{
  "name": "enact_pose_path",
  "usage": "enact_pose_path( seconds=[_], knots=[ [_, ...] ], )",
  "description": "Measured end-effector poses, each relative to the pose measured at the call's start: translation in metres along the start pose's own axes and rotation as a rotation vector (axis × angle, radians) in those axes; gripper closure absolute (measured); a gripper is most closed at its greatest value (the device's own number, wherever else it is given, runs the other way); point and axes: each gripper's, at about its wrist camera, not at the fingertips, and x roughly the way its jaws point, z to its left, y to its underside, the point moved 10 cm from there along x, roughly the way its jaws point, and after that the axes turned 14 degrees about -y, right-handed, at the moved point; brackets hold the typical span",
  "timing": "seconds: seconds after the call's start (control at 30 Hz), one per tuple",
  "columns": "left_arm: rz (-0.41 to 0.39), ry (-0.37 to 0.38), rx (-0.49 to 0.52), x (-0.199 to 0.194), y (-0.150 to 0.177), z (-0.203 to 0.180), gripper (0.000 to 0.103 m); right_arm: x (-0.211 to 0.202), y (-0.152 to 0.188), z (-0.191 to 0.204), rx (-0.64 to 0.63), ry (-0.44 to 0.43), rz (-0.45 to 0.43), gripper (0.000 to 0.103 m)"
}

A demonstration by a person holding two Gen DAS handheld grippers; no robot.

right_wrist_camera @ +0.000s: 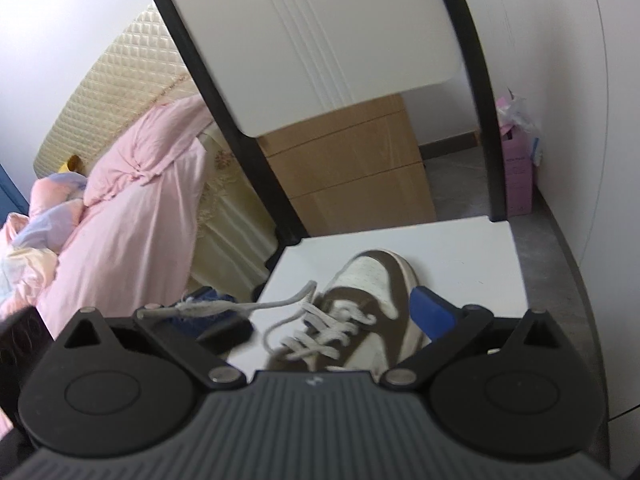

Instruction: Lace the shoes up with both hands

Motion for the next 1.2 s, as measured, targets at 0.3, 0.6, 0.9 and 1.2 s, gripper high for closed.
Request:
enact_pose_path(
  seconds=[0.3,0.6,0.9,1.2],
  knots=[
    [-0.128,-0.103,0.093,0.005,-0.010,-0.023,0.060,-0.003,-0.006,0.014,-0.001,-0.020,0.018,0.001],
    [-0.108,-0.114,0.150,0.007,0.000,-0.027,0.099,-0.008,-0.005,0.011,0.025,-0.029,-0.001,0.001],
    [0.126,-0.389,-0.142,0.032,0.019,0.072,0.100,-0.020,-0.009,0.008,0.017,-0.027,-0.094,0.001],
    [0.277,-0.502,-0.341,0.011,0.051,0.140,0.023,-0.005,0.044,-0.018,0.019,0.032,-0.082,0.001]
  ],
)
